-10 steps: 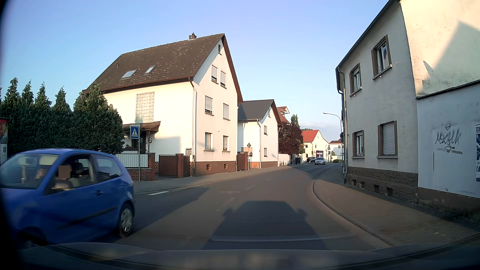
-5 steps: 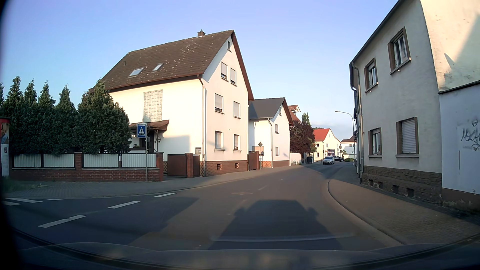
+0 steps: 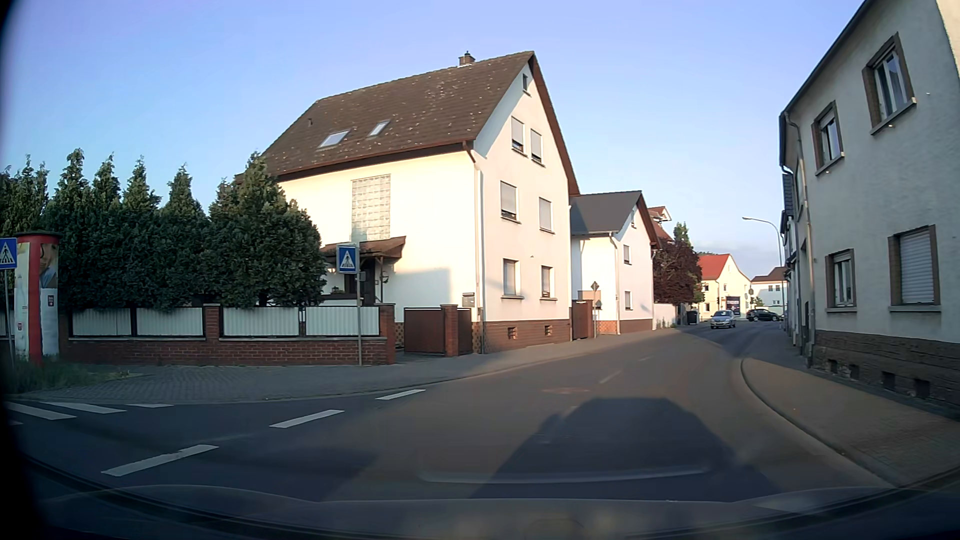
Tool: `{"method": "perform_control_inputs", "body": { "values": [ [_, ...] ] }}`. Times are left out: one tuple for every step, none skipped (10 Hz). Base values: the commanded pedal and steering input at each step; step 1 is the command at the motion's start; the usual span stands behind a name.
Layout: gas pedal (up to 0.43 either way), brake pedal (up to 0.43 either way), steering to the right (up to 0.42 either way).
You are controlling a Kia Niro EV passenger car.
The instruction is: Follow the waypoints while adhering to traffic rules and regulations
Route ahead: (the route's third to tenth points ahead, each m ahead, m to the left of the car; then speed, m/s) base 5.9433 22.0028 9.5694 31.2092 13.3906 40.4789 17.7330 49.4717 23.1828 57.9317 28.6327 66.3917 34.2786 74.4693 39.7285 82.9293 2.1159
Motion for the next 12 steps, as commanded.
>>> {"method": "perform_control_inputs", "body": {
  "values": [
    [0.189, 0.03, -0.786],
    [0.189, 0.03, -0.823],
    [0.197, 0.03, -0.842],
    [0.197, 0.03, -0.862],
    [0.197, 0.03, -0.881],
    [0.197, 0.03, -0.894],
    [0.209, 0.03, -0.905],
    [0.209, 0.03, -0.912],
    [0.209, 0.03, -0.914],
    [0.209, 0.03, -0.909],
    [0.209, 0.03, -0.9],
    [0.209, 0.03, -0.877]
  ]
}}
